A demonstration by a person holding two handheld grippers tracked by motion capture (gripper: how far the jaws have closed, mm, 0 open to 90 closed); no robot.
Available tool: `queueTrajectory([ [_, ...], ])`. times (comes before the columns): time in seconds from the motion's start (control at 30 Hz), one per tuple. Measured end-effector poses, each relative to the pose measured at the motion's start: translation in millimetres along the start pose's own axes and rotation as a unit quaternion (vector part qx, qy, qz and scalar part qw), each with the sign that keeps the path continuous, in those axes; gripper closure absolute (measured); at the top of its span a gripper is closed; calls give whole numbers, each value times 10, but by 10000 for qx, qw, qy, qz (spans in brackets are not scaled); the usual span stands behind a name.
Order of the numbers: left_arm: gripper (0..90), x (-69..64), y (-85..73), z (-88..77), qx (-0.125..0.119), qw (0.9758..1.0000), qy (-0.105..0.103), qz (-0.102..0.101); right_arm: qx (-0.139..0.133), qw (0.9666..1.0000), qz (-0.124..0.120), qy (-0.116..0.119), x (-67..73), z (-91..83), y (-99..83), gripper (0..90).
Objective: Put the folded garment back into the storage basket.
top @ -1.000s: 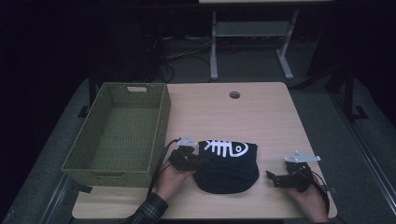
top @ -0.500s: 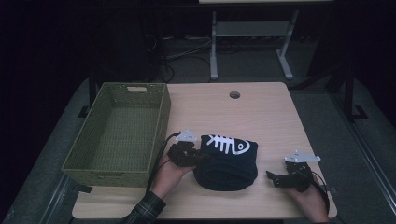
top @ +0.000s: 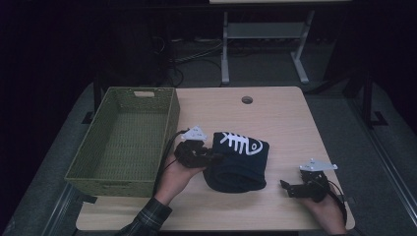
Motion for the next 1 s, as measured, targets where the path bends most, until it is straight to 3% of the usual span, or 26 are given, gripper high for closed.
queueTrajectory([
  [0.23, 730, -1, 96, -92, -27, 9999, -35, 129, 0, 10000, 9, -1, 1, -1, 0, 87],
  [0.53, 730, 31, 176, -223, -74, 9999, -12, 152, -1, 10000, 7, -2, 1, -1, 0, 87],
  [1.0, 730, 177, 258, -589, -248, 9995, 167, 116, 4, 10000, 13, 7, 3, -1, 0, 87],
])
Point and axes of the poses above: each handheld gripper's, and its own axes: z roughly forward along the jaws, y roughly out of its top, x roughly to its left, the point moved 6 cm from there along z, roughly forward along the jaws
